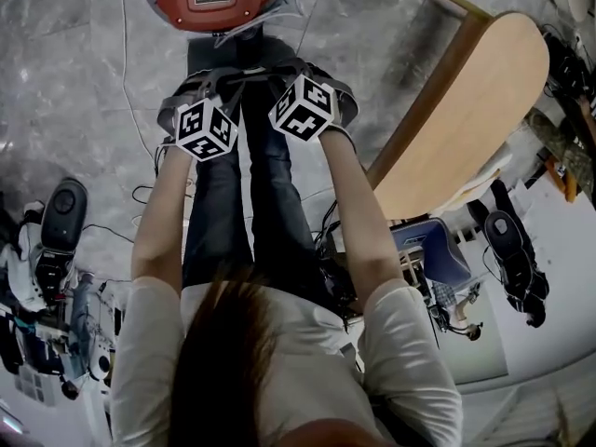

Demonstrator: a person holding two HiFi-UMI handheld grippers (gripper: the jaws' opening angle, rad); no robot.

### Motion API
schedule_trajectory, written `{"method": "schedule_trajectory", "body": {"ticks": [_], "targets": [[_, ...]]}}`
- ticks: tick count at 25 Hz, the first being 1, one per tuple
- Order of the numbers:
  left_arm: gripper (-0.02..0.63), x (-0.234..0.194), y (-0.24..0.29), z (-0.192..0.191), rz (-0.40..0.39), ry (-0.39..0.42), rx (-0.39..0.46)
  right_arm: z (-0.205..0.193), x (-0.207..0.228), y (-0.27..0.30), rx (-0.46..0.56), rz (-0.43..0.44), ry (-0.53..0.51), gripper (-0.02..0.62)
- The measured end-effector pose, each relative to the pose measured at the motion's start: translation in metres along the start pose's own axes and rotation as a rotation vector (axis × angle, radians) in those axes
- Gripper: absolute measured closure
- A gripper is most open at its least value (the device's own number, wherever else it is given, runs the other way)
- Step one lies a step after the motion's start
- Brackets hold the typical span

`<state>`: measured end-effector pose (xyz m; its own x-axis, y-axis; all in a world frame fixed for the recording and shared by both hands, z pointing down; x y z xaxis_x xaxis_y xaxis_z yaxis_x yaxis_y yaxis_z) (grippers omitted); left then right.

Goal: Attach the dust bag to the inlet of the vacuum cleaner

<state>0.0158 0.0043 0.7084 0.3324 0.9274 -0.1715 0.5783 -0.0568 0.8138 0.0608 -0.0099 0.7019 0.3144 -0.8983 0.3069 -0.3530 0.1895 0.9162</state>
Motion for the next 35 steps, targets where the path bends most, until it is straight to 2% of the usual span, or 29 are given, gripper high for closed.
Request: {"method": "schedule_trajectory", "body": {"ticks": [16,24,35], "targets": [[0.566,-0.012,0.014,-0.011,0.01,0.067,0.015,-0.002,0.008,0.019,0.056,-0.105,0.091,0.538],[0.566,-0.022,0.017,-0.009,0.028,0.058,0.024,0.001,0.017,0.021,0.063,-0.15,0.145,0.541],[0.557,-0.033,0.024,0.001,-0.102,0.125,-0.017,-0.005,0.029,0.024,0.112,-0.194,0.295,0.546]]}}
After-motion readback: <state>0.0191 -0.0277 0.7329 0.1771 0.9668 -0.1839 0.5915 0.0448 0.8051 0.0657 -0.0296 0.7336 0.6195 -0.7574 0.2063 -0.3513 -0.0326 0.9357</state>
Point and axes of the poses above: the fingertips, and each gripper's own axes: y forward along the fingers, x to its right, z out of its top, the point moved 1 cm from there along -y, backward along the fingers, and after that the axes turned 1 degree about z, right-handed, at the moved point
